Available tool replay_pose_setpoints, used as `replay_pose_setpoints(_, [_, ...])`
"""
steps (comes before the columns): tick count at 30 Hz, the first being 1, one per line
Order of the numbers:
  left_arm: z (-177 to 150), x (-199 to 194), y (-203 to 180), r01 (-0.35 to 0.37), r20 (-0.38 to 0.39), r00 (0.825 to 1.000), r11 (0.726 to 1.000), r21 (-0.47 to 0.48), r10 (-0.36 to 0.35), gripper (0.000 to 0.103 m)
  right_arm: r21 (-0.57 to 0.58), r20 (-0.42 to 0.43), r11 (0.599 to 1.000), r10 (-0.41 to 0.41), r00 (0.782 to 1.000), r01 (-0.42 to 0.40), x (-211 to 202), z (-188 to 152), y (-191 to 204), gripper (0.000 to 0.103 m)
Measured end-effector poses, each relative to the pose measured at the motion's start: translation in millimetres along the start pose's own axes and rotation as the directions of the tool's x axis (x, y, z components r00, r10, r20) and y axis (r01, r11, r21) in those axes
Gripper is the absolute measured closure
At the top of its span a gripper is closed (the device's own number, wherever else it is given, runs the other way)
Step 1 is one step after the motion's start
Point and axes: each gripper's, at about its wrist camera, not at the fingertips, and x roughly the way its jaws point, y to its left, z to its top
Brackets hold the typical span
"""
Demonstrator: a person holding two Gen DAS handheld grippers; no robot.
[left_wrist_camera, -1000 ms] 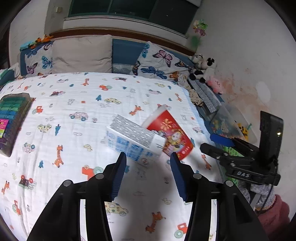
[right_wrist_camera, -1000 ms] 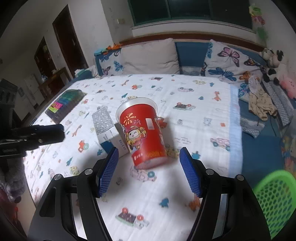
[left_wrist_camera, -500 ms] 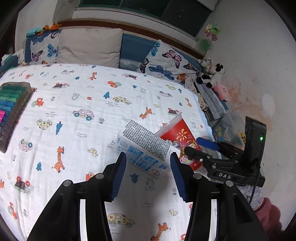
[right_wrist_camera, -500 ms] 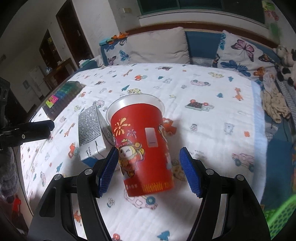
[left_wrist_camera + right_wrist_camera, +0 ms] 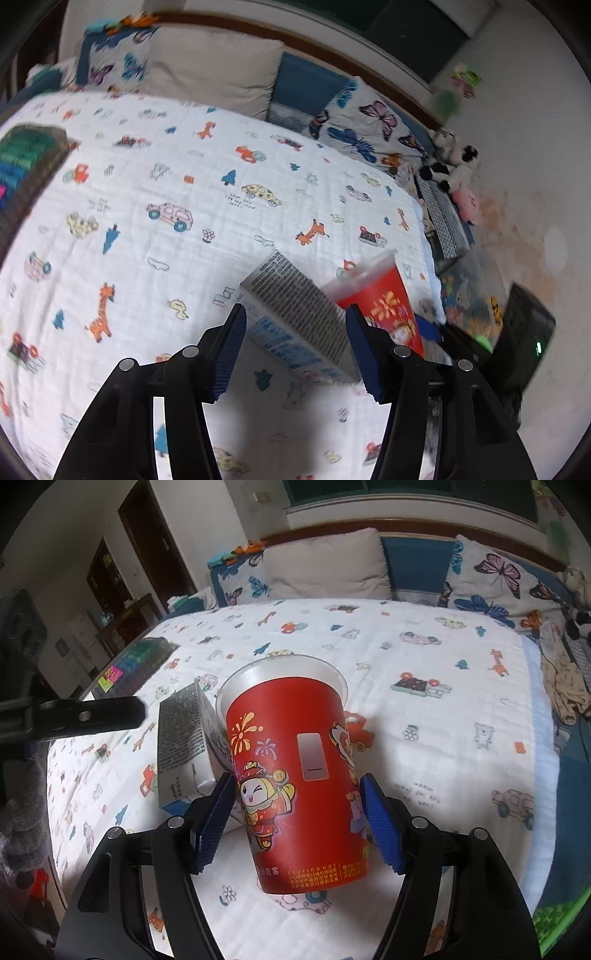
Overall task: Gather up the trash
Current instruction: 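Grasp the red printed paper cup with the right gripper while the left gripper grasps the white milk carton, then carry the red cup and milk carton over the green basket and open both grippers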
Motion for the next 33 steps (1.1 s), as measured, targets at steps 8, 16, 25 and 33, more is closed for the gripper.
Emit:
replay_pose_setpoints(8, [10.3,20.8,-8.1,-0.068,-0.030,0.997,0.995,-0.070,0.066,0.047,0.013,0.043,0.999,-0.048,0.998,0.047,-29.7,-12.3,-6.4,0.034])
replay_pose_setpoints(16, [13.0,33.1,-7.0,-0.142,-0.058,0.989,0.977,-0.157,0.134,0.041,0.049,0.075,0.997,-0.064,0.995,0.061,-57.8,-30.1,-15.4,0.034])
replay_pose_setpoints(25, [16.9,47.2,-10.8,-0.223,-0.100,0.973,0.953,-0.204,0.206,0.030,0.081,0.097,0.994,-0.082,0.992,0.075,-74.8,-47.8,-19.8,0.034])
replay_pose_setpoints(33, [11.9,55.3,-7.2,-0.246,-0.117,0.967,0.943,-0.225,0.224,0.038,0.090,0.116,0.990,-0.122,0.986,0.112,-97.0,-64.7,-15.9,0.034])
